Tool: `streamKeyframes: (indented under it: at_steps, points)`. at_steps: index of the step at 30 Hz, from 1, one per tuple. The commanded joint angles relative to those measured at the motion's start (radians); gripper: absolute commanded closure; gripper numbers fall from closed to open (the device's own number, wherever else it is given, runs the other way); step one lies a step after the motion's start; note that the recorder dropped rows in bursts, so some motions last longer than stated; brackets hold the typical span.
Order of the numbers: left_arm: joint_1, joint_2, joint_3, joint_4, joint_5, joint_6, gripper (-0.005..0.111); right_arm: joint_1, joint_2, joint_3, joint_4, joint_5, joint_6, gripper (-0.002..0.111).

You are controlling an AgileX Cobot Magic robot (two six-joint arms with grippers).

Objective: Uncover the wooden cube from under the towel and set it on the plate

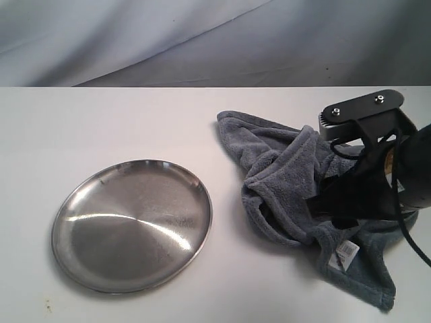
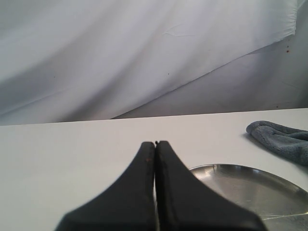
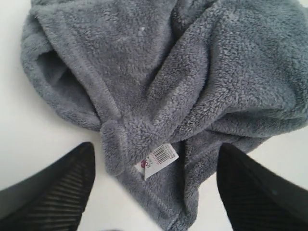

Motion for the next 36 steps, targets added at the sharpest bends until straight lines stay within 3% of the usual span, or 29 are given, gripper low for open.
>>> streamKeyframes:
  at_steps: [1, 7, 21, 36]
  points:
    - [-0.005, -0.004, 0.004, -0.002, -0.002, -0.003, 0.107, -0.001, -0.005, 0.006, -0.059, 0.01, 0.051, 0.041]
    - [-0.005, -0.004, 0.004, -0.002, -0.002, -0.003, 0.107, -0.04, 0.072, -0.076, -0.103, 0.132, 0.092, 0.041]
    - [-0.005, -0.004, 0.004, -0.002, -0.002, -0.003, 0.107, -0.234, 0.341, -0.283, 0.085, 0.131, -0.107, 0.041]
    - [-0.005, -0.004, 0.004, -0.002, -0.002, -0.003, 0.107, -0.258, 0.462, -0.347, 0.036, 0.116, -0.109, 0.042]
